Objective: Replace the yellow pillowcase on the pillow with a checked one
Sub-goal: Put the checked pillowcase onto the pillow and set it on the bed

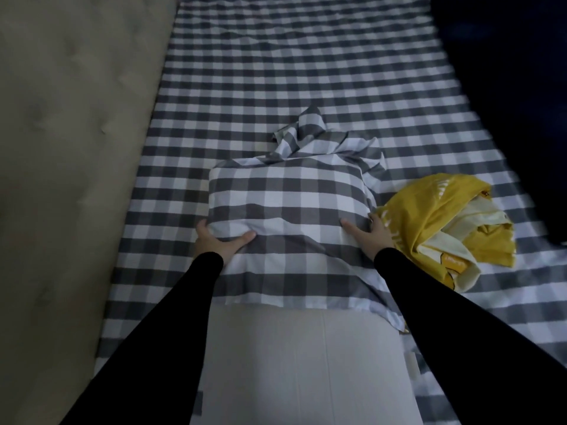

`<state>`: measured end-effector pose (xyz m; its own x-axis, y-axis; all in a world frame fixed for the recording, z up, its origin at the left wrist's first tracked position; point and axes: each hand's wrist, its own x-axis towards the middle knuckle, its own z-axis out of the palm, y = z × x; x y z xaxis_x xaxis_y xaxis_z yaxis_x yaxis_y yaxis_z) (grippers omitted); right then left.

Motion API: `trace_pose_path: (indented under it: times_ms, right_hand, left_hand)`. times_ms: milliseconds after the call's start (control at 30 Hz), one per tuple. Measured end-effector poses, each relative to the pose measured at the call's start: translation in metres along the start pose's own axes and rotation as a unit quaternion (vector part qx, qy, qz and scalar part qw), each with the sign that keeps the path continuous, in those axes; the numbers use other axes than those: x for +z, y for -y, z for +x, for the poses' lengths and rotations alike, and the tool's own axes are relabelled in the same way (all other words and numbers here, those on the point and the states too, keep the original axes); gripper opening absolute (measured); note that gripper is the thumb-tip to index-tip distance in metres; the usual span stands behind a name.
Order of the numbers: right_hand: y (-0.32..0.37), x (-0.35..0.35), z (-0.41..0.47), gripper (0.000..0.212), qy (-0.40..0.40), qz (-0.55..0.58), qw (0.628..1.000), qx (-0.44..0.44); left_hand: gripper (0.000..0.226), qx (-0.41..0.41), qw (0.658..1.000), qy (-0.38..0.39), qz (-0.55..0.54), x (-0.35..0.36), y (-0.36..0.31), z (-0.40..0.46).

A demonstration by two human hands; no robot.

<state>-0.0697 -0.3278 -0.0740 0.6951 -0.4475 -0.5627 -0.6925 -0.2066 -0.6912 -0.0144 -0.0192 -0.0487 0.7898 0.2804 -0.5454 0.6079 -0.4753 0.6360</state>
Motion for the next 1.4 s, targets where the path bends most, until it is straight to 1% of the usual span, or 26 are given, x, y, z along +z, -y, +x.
trace_pose_path:
  times_ms: [133,267,367,433,500,600,633,700,800,833,900,933,967,1033,1067,1100,1133,1167,1200,1233,1267,1300,1333,1367,1400]
  right_hand:
    - [0.0,0.008,0.007,0.11,0.008,0.042,0.999,0.009]
    - [-0.009,0.011,0.001,0.107,0.004,0.048,0.999,0.007]
    - [-0.017,0.009,-0.008,0.103,0.013,0.059,0.998,-0.001]
    - [-0.019,0.007,-0.015,0.106,0.021,0.058,0.998,0.0]
    - [-0.02,0.005,-0.025,0.11,0.027,0.056,0.998,-0.009]
    - [-0.028,-0.001,-0.046,0.101,0.03,0.051,0.998,-0.016]
    - [-0.034,-0.003,-0.051,0.102,0.034,0.049,0.998,-0.015]
    - [-0.048,-0.006,-0.066,0.105,0.049,0.035,0.998,-0.001]
    - [-0.073,-0.011,-0.091,0.093,0.061,0.014,0.998,0.026]
    - [-0.081,-0.013,-0.095,0.092,0.062,0.015,0.997,0.036]
    - [-0.08,-0.015,-0.102,0.096,0.073,0.004,0.996,0.044]
    - [-0.076,-0.015,-0.105,0.1,0.077,0.01,0.996,0.04]
    - [-0.072,-0.016,-0.103,0.1,0.062,0.022,0.997,0.039]
    - [-0.062,-0.021,-0.099,0.085,0.022,0.042,0.998,0.032]
    - [-0.056,-0.025,-0.1,0.084,0.021,0.056,0.998,0.023]
    - [-0.051,-0.029,-0.1,0.092,0.031,0.072,0.997,0.027]
    - [-0.046,-0.034,-0.101,0.108,0.045,0.085,0.995,0.026]
    - [-0.044,-0.037,-0.098,0.123,0.049,0.102,0.993,0.03]
    - [-0.039,-0.043,-0.093,0.129,0.048,0.122,0.991,0.019]
    - [-0.029,-0.049,-0.091,0.124,0.052,0.147,0.988,0.01]
    - [-0.016,-0.056,-0.092,0.115,0.06,0.165,0.984,0.002]
    - [-0.002,-0.065,-0.091,0.106,0.068,0.175,0.982,0.005]
    - [0.014,-0.076,-0.095,0.092,0.074,0.177,0.981,-0.008]
    - [0.029,-0.088,-0.097,0.073,0.072,0.204,0.976,-0.005]
    - [0.041,-0.097,-0.097,0.054,0.072,0.249,0.966,-0.011]
  left_hand:
    - [0.132,-0.014,1.0,0.027,-0.007,0.004,0.001,0.012]
    - [0.12,-0.015,0.999,0.033,-0.022,0.004,0.017,0.003]
    - [0.113,-0.034,0.998,0.047,-0.018,0.0,0.026,-0.011]
    - [0.11,-0.045,0.998,0.053,-0.005,-0.003,0.031,-0.019]
    - [0.112,-0.049,0.997,0.059,-0.005,-0.007,0.036,-0.028]
    - [0.133,-0.055,0.996,0.068,-0.014,-0.013,0.047,-0.048]
    - [0.139,-0.055,0.996,0.074,-0.013,-0.014,0.052,-0.055]
    - [0.144,-0.063,0.994,0.089,-0.002,-0.016,0.063,-0.073]
    - [0.139,-0.106,0.986,0.131,0.02,-0.024,0.083,-0.104]
    - [0.136,-0.119,0.982,0.147,0.028,-0.027,0.089,-0.111]
    - [0.135,-0.128,0.978,0.16,0.039,-0.031,0.095,-0.119]
    - [0.135,-0.124,0.979,0.158,0.039,-0.033,0.094,-0.12]
    - [0.134,-0.116,0.981,0.15,0.034,-0.035,0.088,-0.121]
    - [0.13,-0.097,0.986,0.133,0.011,-0.037,0.071,-0.123]
    - [0.123,-0.087,0.989,0.121,0.003,-0.038,0.064,-0.123]
    - [0.117,-0.08,0.99,0.115,-0.004,-0.041,0.056,-0.124]
    - [0.115,-0.075,0.99,0.116,-0.015,-0.043,0.049,-0.124]
    - [0.117,-0.077,0.989,0.122,-0.025,-0.046,0.043,-0.123]
    - [0.119,-0.071,0.988,0.131,-0.04,-0.049,0.034,-0.125]
    - [0.12,-0.056,0.987,0.14,-0.06,-0.052,0.025,-0.125]
    - [0.118,-0.031,0.986,0.144,-0.074,-0.054,0.014,-0.124]
    - [0.113,-0.006,0.988,0.128,-0.083,-0.057,0.0,-0.123]
    - [0.105,0.019,0.99,0.095,-0.098,-0.06,-0.014,-0.121]
    - [0.098,0.038,0.991,0.055,-0.12,-0.067,-0.028,-0.116]
    - [0.096,0.054,0.988,0.028,-0.142,-0.074,-0.041,-0.109]
